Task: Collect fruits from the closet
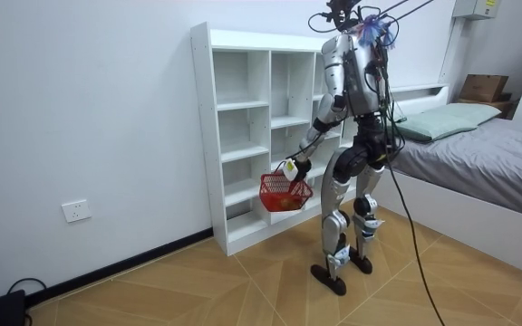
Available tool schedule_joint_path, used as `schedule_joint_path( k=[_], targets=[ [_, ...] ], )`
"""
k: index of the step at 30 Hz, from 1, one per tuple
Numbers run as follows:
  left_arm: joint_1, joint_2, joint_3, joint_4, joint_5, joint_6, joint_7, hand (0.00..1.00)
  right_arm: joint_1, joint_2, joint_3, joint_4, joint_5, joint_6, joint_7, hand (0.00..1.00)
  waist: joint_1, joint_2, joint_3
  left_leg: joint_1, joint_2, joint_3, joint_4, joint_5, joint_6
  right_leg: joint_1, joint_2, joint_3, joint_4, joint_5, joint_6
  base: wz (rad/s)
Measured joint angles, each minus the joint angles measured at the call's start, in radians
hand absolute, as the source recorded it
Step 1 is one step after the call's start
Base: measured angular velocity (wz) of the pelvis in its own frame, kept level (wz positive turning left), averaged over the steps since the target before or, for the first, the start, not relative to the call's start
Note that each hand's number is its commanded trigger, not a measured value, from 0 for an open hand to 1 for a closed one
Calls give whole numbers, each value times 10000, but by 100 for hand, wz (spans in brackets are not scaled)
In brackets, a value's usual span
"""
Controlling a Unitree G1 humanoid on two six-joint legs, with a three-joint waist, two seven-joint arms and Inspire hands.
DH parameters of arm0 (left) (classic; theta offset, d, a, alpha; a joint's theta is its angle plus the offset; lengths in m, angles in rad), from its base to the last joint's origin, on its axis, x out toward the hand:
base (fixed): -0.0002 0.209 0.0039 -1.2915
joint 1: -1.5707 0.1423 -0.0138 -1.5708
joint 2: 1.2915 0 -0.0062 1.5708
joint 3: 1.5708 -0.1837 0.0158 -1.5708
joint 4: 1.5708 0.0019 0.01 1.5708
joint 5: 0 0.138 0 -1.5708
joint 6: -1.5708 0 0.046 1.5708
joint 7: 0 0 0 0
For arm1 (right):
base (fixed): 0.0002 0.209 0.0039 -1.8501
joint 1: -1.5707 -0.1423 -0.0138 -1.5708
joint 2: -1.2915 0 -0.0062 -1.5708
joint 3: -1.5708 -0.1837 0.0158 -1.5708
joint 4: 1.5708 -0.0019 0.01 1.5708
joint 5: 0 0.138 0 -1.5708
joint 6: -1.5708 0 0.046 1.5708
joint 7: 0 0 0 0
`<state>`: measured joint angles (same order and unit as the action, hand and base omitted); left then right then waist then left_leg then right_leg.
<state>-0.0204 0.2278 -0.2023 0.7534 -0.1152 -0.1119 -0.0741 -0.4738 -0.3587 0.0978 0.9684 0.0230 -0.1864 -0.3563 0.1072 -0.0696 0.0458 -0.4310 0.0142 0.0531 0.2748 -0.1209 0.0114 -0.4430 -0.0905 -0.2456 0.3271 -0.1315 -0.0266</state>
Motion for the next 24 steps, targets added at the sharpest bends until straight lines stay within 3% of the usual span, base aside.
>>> schedule_joint_path(
  k=[13,24],
  targets=[
    [-96,-94,-390,4,-6,276,-12,100,-83,0,-1,21,-31,357,10,0,-5,-28,17,-123,-48,19,-1,55,-4,-150,-3,85,15,0,0,0],
    [-113,-99,-389,4,-4,326,-11,100,-139,0,0,21,-209,368,9,0,12,-29,17,-136,-52,5,-1,55,-4,-151,4,83,10,0,0,0]
  ],
)
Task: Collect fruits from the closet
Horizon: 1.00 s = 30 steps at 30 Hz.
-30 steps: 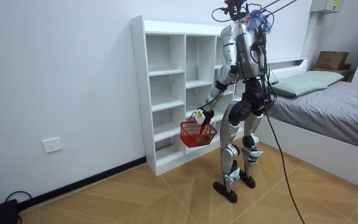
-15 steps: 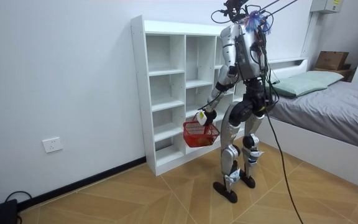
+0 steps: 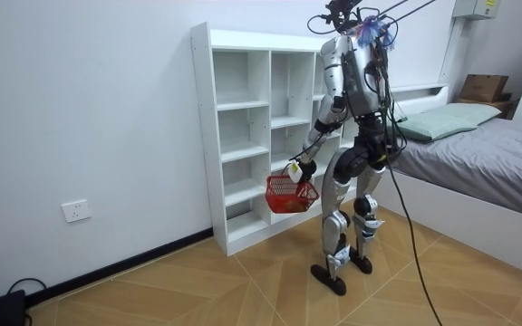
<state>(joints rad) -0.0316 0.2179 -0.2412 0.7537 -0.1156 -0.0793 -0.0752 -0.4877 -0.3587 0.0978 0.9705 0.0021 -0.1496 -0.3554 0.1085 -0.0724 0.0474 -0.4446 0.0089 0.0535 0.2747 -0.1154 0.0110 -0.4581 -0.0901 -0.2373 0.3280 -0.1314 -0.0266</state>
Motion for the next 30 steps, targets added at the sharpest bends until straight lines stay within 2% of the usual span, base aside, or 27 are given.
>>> schedule_joint_path(
  k=[7,14,30],
  targets=[
    [-8,10,-48,2,-7,4,68,100,-65,0,8,0,5,45,-4,0,8,-14,8,5,1,-10,0,0,0,1,-2,-3,14,0,0,0],
    [1,14,-219,63,-14,4,71,100,-83,0,11,-3,5,118,-22,0,17,-85,50,-6,-7,-8,0,0,0,-10,-9,-3,19,0,0,0],
    [-216,23,-333,127,-14,4,73,100,-252,0,137,-3,13,118,-31,0,21,-88,51,-29,0,-16,1,0,0,-30,-14,-13,20,0,0,0]
  ],
)
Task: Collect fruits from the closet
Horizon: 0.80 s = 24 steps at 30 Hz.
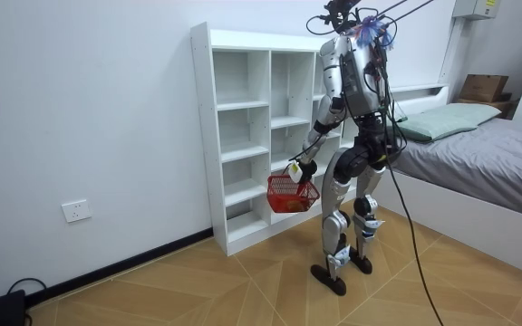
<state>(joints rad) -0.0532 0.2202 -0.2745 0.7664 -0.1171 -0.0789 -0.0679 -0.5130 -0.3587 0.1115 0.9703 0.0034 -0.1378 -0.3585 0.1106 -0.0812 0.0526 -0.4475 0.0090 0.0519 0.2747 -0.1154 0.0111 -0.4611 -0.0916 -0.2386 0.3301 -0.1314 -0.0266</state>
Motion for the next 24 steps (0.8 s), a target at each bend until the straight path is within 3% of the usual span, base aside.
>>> schedule_joint_path(
  k=[24],
  targets=[
    [-1,16,-45,6,-67,-3,198,100,-62,-11,227,1,-86,-8,-225,0,1,17,0,-103,-24,-86,62,0,0,-7,3,-98,-13,0,0,0]
  ],
)
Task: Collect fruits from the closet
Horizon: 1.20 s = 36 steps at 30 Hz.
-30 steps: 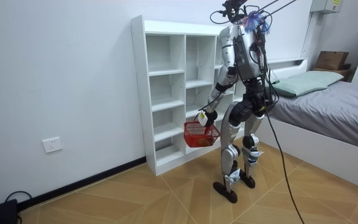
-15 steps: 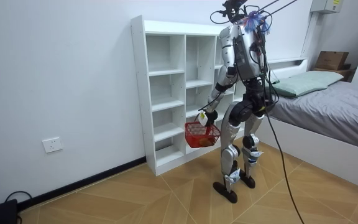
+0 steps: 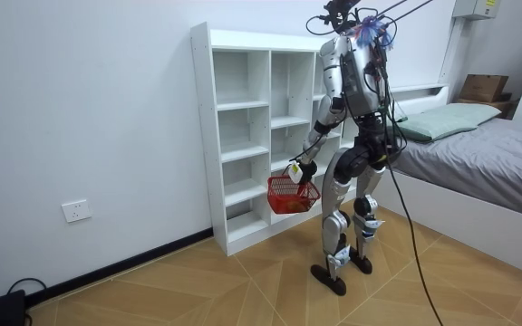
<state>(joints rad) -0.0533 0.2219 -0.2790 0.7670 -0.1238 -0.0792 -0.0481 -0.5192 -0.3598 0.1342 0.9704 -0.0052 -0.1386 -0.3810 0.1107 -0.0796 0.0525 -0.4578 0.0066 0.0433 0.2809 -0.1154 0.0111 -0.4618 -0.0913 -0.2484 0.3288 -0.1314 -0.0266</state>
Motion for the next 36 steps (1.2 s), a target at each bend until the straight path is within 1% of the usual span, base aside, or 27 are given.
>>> schedule_joint_path(
  k=[1,2,3,4,5,6,7,10,12,15,19,23,32,36],
  targets=[
    [0,0,-1,0,0,0,3,100,-8,-3,14,0,0,0,-13,0,3,2,1,-24,2,-7,26,0,0,-10,3,-6,-1,0,0,3],
    [-1,-1,-2,0,1,0,12,100,-24,-3,27,0,-3,0,-14,8,14,8,5,-49,4,-18,33,0,0,-28,7,-15,-1,1,-1,3],
    [-39,-2,-4,-1,-1,0,13,100,-37,-4,34,0,-5,-1,-25,42,35,24,9,-67,5,-28,47,0,0,-32,8,-27,-3,1,-2,0],
    [-40,0,-4,-1,-1,0,14,100,-77,-24,34,0,-8,-2,-37,55,44,33,5,-94,5,-31,57,0,-1,-55,8,-30,-2,1,-2,0],
    [-49,0,-4,-1,-1,0,15,100,-106,-44,38,0,-17,-2,-37,78,48,36,6,-114,5,-32,60,0,-1,-75,8,-30,0,2,-3,0],
    [-70,-1,-4,-1,-1,0,14,100,-139,-90,49,0,-71,-6,-40,96,53,44,6,-176,7,-42,86,0,-1,-113,13,-40,2,7,-10,0],
    [-81,-1,-5,-1,-1,0,14,100,-147,-113,61,0,-79,-15,-44,100,54,48,7,-202,9,-50,104,-1,-1,-123,16,-45,2,9,-13,0],
    [-102,-1,-55,-1,-2,0,18,100,-162,-291,386,0,-185,-28,-129,100,70,64,16,-222,24,-48,103,-1,-1,-149,29,-37,8,11,-15,0],
    [-168,4,-193,-6,0,0,26,100,-217,-450,431,-5,-597,-41,-215,100,104,104,35,-234,68,-33,102,-2,-2,-165,37,-26,15,11,-15,0],
    [-215,-1,-209,-19,6,-1,11,100,-223,-477,433,-32,-1477,-48,-384,100,165,124,31,-287,98,17,103,-3,-5,-253,36,10,50,17,-26,-3],
    [-262,-23,-209,-10,8,-5,-22,100,-283,-476,439,-50,-1987,-48,-410,100,263,140,28,-390,101,34,195,-3,-5,-427,21,48,247,18,-28,-1],
    [-313,-80,-208,-8,5,-8,-32,100,-300,-454,803,-82,-2334,-47,-309,100,341,144,29,-389,95,87,226,-2,-3,-464,-28,89,334,17,-29,0],
    [-331,-76,-206,-12,8,-10,-44,100,-297,-426,906,-103,-2397,-41,-191,100,352,143,32,-371,-14,103,250,71,81,-463,-159,90,459,5,-9,1],
    [-333,-73,-206,-14,14,-16,-43,100,-297,-409,922,-104,-2364,-41,-193,100,344,141,32,-379,-17,86,247,76,85,-463,-166,50,454,1,-3,0]
  ],
)
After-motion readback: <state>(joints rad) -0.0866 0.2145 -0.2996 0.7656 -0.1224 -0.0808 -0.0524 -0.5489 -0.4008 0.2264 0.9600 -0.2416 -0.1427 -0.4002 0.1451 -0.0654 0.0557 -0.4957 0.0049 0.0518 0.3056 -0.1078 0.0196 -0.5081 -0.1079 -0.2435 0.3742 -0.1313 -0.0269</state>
